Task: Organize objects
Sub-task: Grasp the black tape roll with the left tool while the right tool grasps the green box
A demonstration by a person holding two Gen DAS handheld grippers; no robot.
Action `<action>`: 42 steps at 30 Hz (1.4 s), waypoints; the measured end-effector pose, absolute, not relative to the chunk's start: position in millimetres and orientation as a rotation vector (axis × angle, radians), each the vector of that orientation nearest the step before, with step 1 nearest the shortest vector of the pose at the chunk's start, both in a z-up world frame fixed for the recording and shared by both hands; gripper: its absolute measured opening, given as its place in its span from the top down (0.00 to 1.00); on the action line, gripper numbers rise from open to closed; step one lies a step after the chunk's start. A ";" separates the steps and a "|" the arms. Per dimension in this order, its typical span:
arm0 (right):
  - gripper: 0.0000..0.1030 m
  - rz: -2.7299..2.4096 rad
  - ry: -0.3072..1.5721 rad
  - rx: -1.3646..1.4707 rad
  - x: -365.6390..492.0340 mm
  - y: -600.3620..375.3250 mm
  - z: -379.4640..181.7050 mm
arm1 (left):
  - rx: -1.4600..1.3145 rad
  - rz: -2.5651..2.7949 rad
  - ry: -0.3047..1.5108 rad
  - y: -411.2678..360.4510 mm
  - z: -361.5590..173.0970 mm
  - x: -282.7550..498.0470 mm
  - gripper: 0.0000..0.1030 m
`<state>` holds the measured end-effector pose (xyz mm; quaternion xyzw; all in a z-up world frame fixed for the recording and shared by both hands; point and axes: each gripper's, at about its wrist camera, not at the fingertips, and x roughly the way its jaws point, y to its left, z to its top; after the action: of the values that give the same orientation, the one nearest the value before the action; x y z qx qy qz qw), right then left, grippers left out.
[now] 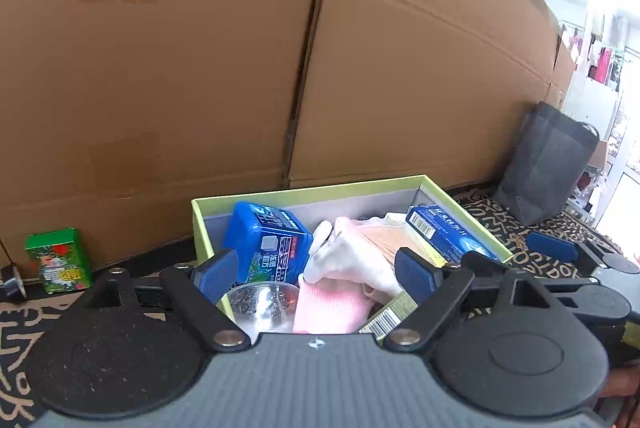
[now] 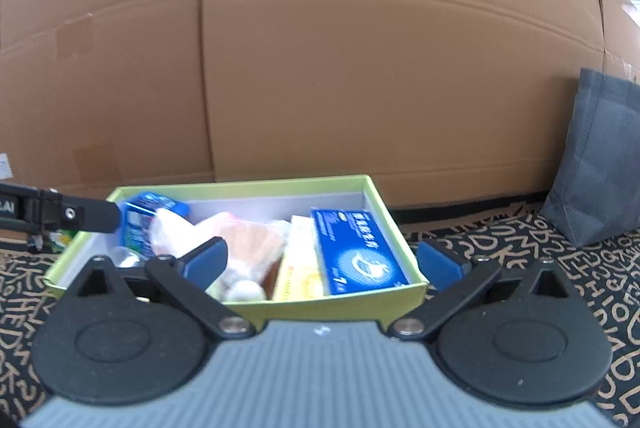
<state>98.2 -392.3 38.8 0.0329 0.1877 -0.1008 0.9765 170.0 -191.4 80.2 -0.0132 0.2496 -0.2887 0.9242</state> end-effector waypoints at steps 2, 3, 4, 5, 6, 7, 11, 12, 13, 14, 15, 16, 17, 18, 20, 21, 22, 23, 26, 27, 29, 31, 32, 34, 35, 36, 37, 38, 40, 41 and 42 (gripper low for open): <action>0.00 -0.199 0.361 0.058 91.1 -387.3 46.6 | -0.028 -0.596 0.504 -185.9 84.2 164.9 0.14; 0.00 -0.195 0.356 0.052 91.0 -384.3 49.5 | -0.025 -0.599 0.501 -182.8 86.3 162.5 0.14; 0.00 -0.188 0.350 0.048 93.0 -380.3 50.6 | -0.023 -0.599 0.497 -179.5 88.3 160.0 0.14; 0.00 -0.181 0.342 0.045 90.4 -376.3 53.2 | -0.022 -0.598 0.494 -177.1 90.1 157.8 0.14; 0.00 -0.173 0.334 0.042 87.8 -372.2 56.0 | -0.024 -0.593 0.492 -173.1 91.7 155.5 0.14; 0.00 -0.165 0.328 0.038 86.0 -367.7 58.9 | -0.026 -0.587 0.491 -167.9 93.2 153.2 0.14; 0.00 -0.121 0.311 0.028 81.4 -346.4 70.5 | -0.051 -0.552 0.484 -137.0 93.9 143.6 0.14; 0.00 -0.101 0.306 0.027 79.2 -339.9 72.9 | -0.054 -0.536 0.483 -127.2 91.9 141.9 0.14; 0.00 -0.081 0.304 0.026 77.8 -333.2 74.1 | -0.056 -0.511 0.485 -116.7 89.3 140.8 0.14; 0.00 -0.061 0.304 0.022 76.7 -325.8 74.8 | -0.059 -0.480 0.487 -105.5 86.4 140.3 0.14; 0.00 -0.041 0.303 0.016 75.2 -317.5 75.8 | -0.064 -0.449 0.487 -93.6 82.6 140.2 0.14; 0.00 -0.021 0.305 0.007 74.5 -309.0 75.6 | -0.067 -0.423 0.492 -82.0 78.6 141.1 0.14; 0.00 0.004 0.308 -0.006 73.8 -298.8 76.2 | -0.071 -0.398 0.499 -70.1 74.2 142.5 0.14; 0.00 0.029 0.310 -0.017 73.4 -288.9 75.6 | -0.075 -0.370 0.512 -58.0 70.1 145.0 0.14; 0.00 0.077 0.316 -0.039 73.0 -267.9 73.7 | -0.094 -0.317 0.536 -34.0 62.5 149.6 0.14; 0.00 0.103 0.321 -0.049 73.7 -257.1 72.3 | -0.108 -0.294 0.547 -22.0 58.3 151.8 0.14; 0.00 0.129 0.326 -0.059 75.9 -246.8 70.5 | -0.118 -0.275 0.557 -11.6 54.8 153.9 0.14; 0.00 0.151 0.331 -0.068 76.8 -235.9 69.6 | -0.127 -0.259 0.564 -1.3 51.3 156.5 0.14; 0.00 0.213 0.348 -0.093 82.4 -204.1 65.1 | -0.142 -0.217 0.578 23.5 41.8 159.3 0.14; 0.00 0.232 0.357 -0.095 86.0 -195.0 62.4 | -0.143 -0.210 0.579 28.5 39.0 159.7 0.14; 0.00 0.261 0.371 -0.093 93.6 -178.9 56.5 | -0.145 -0.196 0.565 37.8 36.2 158.6 0.14; 0.00 0.273 0.385 -0.090 102.7 -164.9 50.1 | -0.147 -0.186 0.542 44.7 32.7 159.8 0.14; 0.00 0.272 0.393 -0.093 107.2 -158.8 46.9 | -0.151 -0.182 0.530 48.0 31.4 161.2 0.14; 0.00 0.264 0.411 -0.102 118.2 -148.6 40.4 | -0.166 -0.191 0.532 54.2 28.6 166.8 0.14; 0.00 0.257 0.421 -0.110 124.3 -143.7 37.5 | -0.172 -0.201 0.548 56.8 27.4 171.4 0.14; 0.00 0.251 0.431 -0.116 127.4 -140.8 34.4 | -0.177 -0.206 0.564 59.1 26.6 175.9 0.14; 0.02 0.246 0.441 -0.124 133.2 -136.4 31.7 | -0.185 -0.205 0.572 61.2 25.8 180.6 0.14; 0.05 0.238 0.450 -0.132 141.7 -131.7 28.7 | -0.193 -0.199 0.572 63.8 24.8 183.8 0.14; 0.11 0.221 0.480 -0.132 160.9 -124.5 23.0 | -0.206 -0.180 0.570 68.2 23.7 190.9 0.14; 0.12 0.211 0.496 -0.121 171.6 -122.3 20.8 | -0.209 -0.173 0.573 70.5 23.3 194.8 0.14; 0.12 0.202 0.504 -0.106 180.1 -121.2 19.0 | -0.209 -0.163 0.574 72.7 22.9 198.7 0.14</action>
<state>180.1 -121.2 19.0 -0.0523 0.2488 0.0996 0.9620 198.7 72.7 22.9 -0.1028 0.2823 -0.0802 0.9504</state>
